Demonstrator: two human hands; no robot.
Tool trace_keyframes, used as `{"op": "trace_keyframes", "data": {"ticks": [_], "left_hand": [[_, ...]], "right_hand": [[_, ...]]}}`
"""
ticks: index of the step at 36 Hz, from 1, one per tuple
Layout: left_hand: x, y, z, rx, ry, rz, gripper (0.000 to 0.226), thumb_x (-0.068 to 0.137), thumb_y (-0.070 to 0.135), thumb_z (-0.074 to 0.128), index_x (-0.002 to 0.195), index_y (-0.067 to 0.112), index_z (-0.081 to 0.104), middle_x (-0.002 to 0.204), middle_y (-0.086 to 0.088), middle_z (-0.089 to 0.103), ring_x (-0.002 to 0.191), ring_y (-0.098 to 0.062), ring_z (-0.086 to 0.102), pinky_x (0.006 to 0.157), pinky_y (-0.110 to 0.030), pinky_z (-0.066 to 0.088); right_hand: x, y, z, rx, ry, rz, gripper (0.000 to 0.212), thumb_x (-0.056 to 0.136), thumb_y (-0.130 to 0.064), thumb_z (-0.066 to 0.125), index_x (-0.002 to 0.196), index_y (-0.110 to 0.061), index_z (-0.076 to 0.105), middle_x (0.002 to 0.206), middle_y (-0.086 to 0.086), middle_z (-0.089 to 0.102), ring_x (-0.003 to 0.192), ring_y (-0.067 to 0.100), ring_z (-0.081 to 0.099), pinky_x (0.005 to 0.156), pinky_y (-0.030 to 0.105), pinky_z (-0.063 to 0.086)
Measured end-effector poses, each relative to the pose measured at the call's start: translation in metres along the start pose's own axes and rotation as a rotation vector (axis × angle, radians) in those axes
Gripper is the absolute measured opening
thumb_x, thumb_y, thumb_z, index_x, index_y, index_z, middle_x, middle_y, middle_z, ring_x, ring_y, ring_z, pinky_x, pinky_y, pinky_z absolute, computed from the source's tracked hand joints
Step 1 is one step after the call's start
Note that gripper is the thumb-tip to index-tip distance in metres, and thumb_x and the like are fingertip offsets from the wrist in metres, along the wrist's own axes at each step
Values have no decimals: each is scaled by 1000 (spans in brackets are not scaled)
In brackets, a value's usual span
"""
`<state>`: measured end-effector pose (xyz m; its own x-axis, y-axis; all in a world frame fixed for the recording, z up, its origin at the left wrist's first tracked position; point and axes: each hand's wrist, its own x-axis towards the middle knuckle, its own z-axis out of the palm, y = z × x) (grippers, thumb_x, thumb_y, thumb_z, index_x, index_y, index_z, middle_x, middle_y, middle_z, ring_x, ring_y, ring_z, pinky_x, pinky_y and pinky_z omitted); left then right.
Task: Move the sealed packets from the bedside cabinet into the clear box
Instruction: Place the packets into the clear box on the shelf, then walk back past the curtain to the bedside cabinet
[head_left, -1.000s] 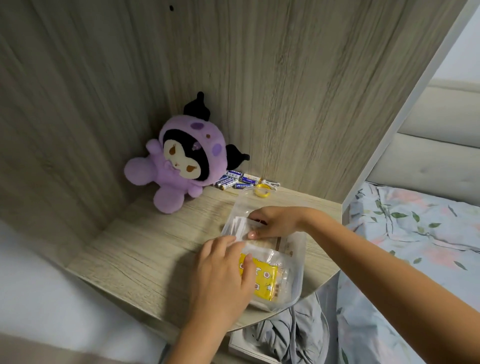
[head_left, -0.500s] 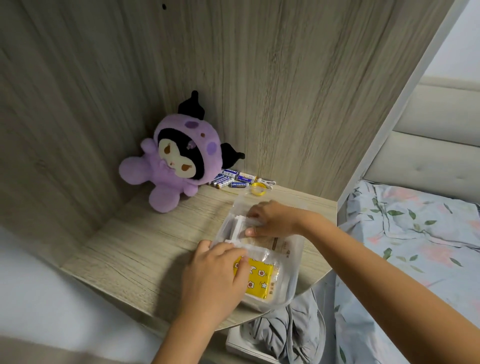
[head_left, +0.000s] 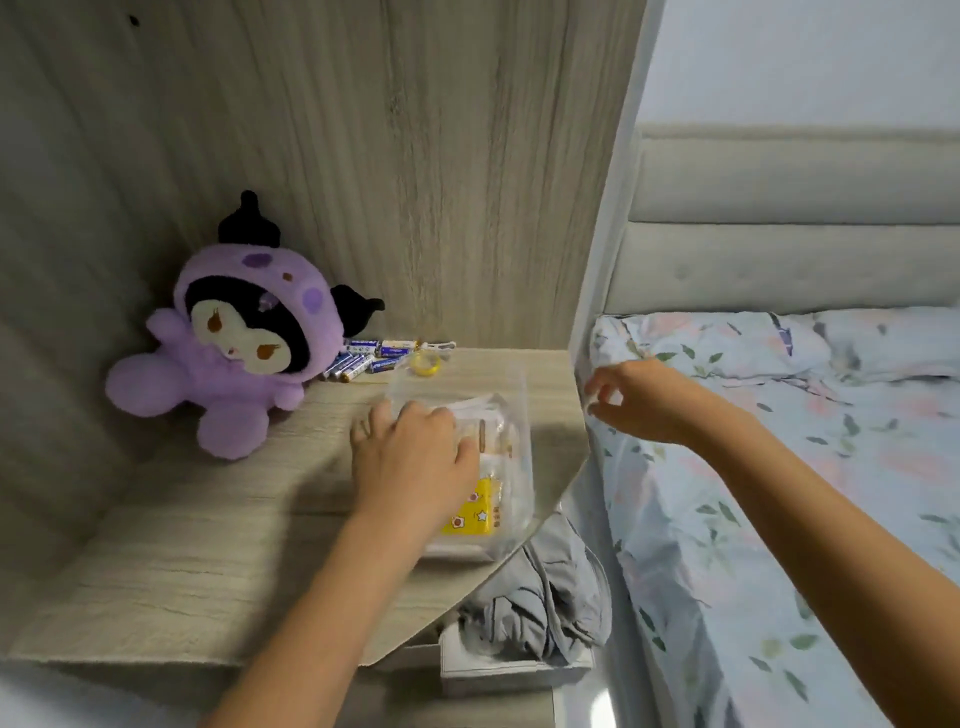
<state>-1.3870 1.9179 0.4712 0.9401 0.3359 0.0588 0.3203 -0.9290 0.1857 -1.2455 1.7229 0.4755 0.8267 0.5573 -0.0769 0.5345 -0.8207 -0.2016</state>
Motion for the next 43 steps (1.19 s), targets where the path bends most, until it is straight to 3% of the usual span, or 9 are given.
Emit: {"op": "trace_keyframes", "data": {"ticks": [5,8,13,16,19,23,28,37,43], "left_hand": [[18,35,-17,108,-24,211,38,92,37,42,121,21,60,127,-5,57,124,-29,41,102,-39,31],[12,70,-21,120,-80,426,38,93,35,41,123,20,58,130,-6,55,125,-31,41,99,-40,36],[-18,145,-10,191,-143,773,30,96,35,38,108,15,57,116,-8,60,109,-30,52,76,-35,35],[-43,190,3,229,-172,950,34,96,35,38,117,17,58,116,-9,61,106,-30,55,72,-33,35],[-81,230,15,273,-196,1138,34,98,33,37,119,17,59,113,-8,63,101,-29,58,69,-33,39],[-158,281,24,287,-281,1372,37,101,31,33,134,29,49,129,-4,58,111,-27,56,76,-34,46],[-270,337,32,266,-305,1610,38,101,36,32,136,31,45,131,-1,57,114,-24,55,79,-34,46],[-438,400,61,264,-455,1791,42,99,45,35,138,28,43,135,0,51,117,-22,53,88,-35,45],[-529,452,84,146,-559,1742,44,98,44,39,137,25,44,139,-2,45,115,-22,54,92,-37,45]], "right_hand": [[-82,20,13,-12,-6,263,31,94,-28,54,122,-18,59,119,2,64,105,23,59,87,32,47],[-143,35,23,-4,-13,442,31,94,-32,51,123,-21,57,122,1,62,109,22,56,89,35,48],[-256,54,36,-13,-13,748,30,95,-33,49,121,-21,57,123,2,59,113,23,54,90,36,48],[-328,61,40,-23,-7,923,29,95,-32,48,120,-21,56,122,3,60,112,24,54,88,37,49],[-401,62,47,-26,14,1105,29,95,-32,47,121,-20,52,120,3,60,109,24,54,86,38,49],[-492,48,62,25,92,1335,32,95,-31,48,124,-19,46,118,4,61,104,26,57,83,40,51],[-598,20,78,110,148,1538,36,94,-31,50,127,-18,43,119,5,60,104,26,58,83,40,51],[-791,-5,94,211,140,1752,36,93,-32,49,127,-19,45,123,3,57,107,24,56,87,38,49],[-898,-9,106,256,152,1799,39,95,-29,47,133,-23,41,123,1,58,107,20,55,83,32,47]]}}
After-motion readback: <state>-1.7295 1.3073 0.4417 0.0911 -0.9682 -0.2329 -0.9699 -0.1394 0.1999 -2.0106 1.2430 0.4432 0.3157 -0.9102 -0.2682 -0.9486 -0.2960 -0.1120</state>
